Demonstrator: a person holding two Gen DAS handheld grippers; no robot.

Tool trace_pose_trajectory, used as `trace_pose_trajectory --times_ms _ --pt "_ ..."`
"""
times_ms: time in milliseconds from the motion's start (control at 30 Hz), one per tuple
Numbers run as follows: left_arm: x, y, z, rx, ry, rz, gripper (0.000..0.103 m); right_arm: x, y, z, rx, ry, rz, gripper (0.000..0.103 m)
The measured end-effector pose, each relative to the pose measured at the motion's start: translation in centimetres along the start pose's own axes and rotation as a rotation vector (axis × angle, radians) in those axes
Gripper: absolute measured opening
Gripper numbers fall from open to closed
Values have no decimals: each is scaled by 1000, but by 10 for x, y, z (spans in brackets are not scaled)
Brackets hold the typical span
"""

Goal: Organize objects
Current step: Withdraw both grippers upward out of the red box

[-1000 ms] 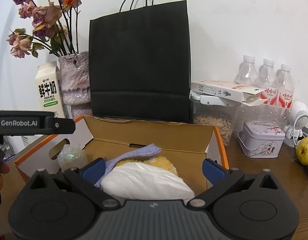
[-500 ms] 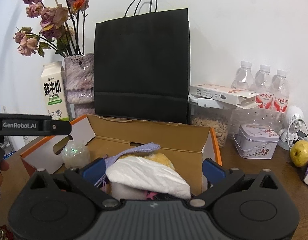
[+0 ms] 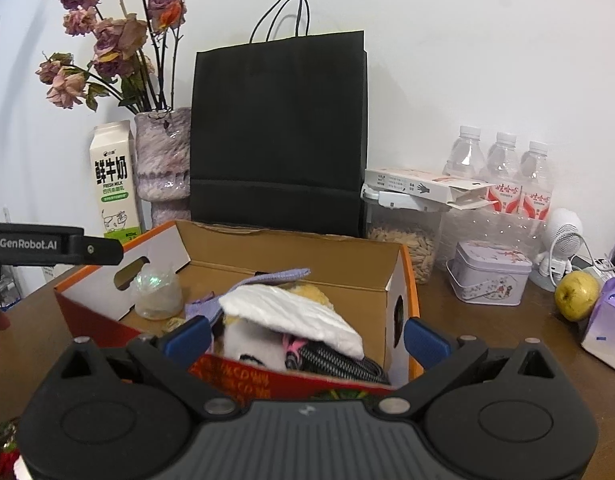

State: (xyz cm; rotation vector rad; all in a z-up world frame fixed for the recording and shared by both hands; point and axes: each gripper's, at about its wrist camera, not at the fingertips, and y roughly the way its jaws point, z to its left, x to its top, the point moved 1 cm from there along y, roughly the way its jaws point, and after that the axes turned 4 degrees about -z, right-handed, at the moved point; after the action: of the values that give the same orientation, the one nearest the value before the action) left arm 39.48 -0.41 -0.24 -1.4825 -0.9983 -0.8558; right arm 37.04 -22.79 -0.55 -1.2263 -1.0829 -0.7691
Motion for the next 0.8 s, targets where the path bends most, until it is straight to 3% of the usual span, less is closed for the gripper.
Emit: trace_pose_trajectory --times_ms 800 --pt "-42 -67 28 -9 13 21 103 -43 -82 14 -70 21 -24 103"
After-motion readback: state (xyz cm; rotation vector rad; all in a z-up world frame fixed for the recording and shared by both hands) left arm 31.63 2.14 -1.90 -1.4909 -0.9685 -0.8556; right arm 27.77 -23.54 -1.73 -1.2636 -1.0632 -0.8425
